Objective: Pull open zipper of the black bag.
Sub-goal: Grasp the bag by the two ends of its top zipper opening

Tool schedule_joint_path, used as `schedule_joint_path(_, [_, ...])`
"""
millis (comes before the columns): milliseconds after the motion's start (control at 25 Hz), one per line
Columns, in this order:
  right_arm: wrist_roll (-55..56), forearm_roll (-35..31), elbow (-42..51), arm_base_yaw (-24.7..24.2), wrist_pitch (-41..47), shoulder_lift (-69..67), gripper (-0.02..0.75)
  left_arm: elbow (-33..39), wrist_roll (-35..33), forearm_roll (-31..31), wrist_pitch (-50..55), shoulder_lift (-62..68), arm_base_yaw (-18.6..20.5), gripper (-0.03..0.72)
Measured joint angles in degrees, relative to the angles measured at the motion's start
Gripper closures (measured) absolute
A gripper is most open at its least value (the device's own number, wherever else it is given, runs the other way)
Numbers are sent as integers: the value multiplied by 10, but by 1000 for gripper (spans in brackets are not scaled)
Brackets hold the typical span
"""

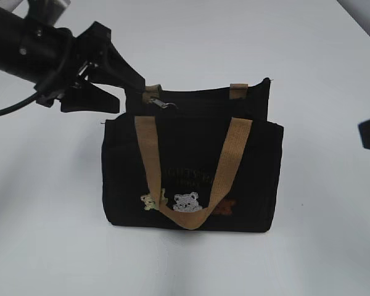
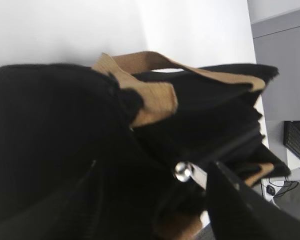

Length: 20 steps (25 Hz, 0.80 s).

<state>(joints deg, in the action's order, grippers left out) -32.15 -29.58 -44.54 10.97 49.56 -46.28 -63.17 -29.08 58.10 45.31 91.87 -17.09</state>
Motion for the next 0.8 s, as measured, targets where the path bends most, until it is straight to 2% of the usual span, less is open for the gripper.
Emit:
schedule_joint_path(120, [-22,0,-49,34,-3,-80,199,-30,7,0,-7,48,-2,207])
schedule_joint_path(200, [-37,0,-81,59,-3,-119,199,-46,10,0,-12,69,-2,239])
schedule_joint_path(280, [-51,0,-112,83,-3,-161,199,-57,11,0,-21,78,-2,312])
schedule_joint_path(440, [-72,-1,-165,135,-10,-234,199,-66,4,-3,-27,78,-2,510])
schedule_joint_path(600, [-98,1,-210,182,-34,-308,199,-67,-5,-8,-25,80,-2,659])
schedule_joint_path(800, [-127,7,-256,217,-66,-396,199,-67,-7,-4,-17,80,-2,671])
